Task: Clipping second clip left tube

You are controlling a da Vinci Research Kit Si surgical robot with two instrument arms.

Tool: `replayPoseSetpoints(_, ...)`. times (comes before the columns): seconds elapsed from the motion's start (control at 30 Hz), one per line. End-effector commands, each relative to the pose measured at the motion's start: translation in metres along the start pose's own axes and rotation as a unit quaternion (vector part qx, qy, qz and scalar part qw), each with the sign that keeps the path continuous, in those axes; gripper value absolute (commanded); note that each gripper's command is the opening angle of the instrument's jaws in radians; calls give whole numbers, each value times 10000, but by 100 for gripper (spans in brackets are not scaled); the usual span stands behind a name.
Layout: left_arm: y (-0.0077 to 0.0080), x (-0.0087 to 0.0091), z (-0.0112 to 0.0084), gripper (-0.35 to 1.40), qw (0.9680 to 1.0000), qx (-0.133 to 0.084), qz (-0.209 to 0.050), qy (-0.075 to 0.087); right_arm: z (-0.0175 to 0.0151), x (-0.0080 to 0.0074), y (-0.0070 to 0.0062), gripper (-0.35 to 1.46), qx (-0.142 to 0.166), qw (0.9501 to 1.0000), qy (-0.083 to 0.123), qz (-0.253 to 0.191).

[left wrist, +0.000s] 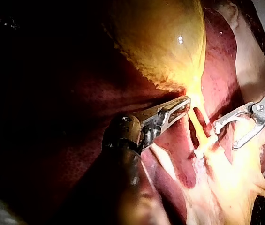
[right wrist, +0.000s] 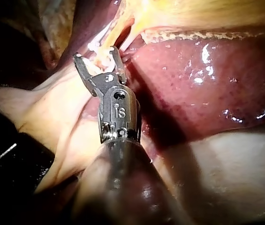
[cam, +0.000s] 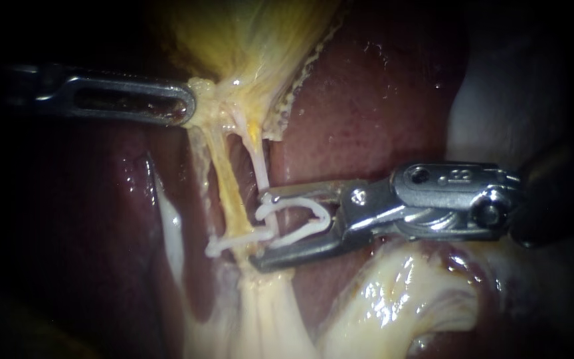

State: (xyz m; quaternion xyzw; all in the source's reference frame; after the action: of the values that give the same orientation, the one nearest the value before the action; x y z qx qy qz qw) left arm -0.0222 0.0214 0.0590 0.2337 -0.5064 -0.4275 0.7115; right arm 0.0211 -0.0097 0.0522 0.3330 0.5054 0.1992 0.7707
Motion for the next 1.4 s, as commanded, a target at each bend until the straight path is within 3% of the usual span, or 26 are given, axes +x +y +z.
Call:
replayPoseSetpoints(0.03,0,0,0,-35,10000,-1,0,0,1,-1,2,49,26,10000,3,22)
replayPoseSetpoints(0.53,0,1,1,-35,10000,-19,1,-7,16,-19,17,46,396,9991,-50,112)
replayPoseSetpoints(1.4,0,5,4,-35,10000,-19,13,-8,30,-43,65,47,293,9994,-33,180)
